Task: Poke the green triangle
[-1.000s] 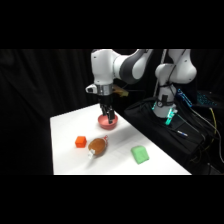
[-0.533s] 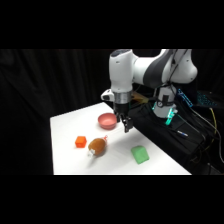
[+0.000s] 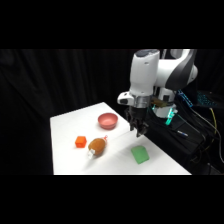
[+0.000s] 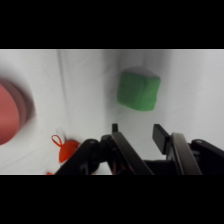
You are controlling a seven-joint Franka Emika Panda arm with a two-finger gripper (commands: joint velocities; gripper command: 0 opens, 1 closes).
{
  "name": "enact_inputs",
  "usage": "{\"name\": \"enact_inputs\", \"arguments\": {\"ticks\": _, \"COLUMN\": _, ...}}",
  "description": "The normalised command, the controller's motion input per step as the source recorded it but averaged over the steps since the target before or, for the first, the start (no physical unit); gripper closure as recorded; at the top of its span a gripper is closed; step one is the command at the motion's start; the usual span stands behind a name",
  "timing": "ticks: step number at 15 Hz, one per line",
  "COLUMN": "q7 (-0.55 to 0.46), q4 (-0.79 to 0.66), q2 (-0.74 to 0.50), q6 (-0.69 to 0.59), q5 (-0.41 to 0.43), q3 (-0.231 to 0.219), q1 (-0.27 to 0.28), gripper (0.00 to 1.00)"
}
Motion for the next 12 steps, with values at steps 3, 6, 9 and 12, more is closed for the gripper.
{"name": "enact_inputs", "arguments": {"ticks": 3, "q7": 0.07, "q4": -0.17, "q2": 0.0, "q6": 0.35, "q5": 0.032, "q3": 0.093, "q1": 0.082, "gripper": 1.0}}
{"name": "enact_inputs", "arguments": {"ticks": 6, "q7": 0.05, "q4": -0.08, "q2": 0.18, "q6": 0.36, "q5": -0.003, "q3": 0.053, "q1": 0.061, "gripper": 0.97}}
{"name": "enact_inputs", "arguments": {"ticks": 9, "q7": 0.11, "q4": 0.02, "q2": 0.31, "q6": 0.35, "q5": -0.126, "q3": -0.018, "q1": 0.05, "gripper": 0.96}}
{"name": "enact_inputs", "arguments": {"ticks": 12, "q7": 0.16, "q4": 0.1, "q2": 0.39, "q6": 0.34, "q5": -0.237, "q3": -0.127, "q1": 0.096, "gripper": 0.97}}
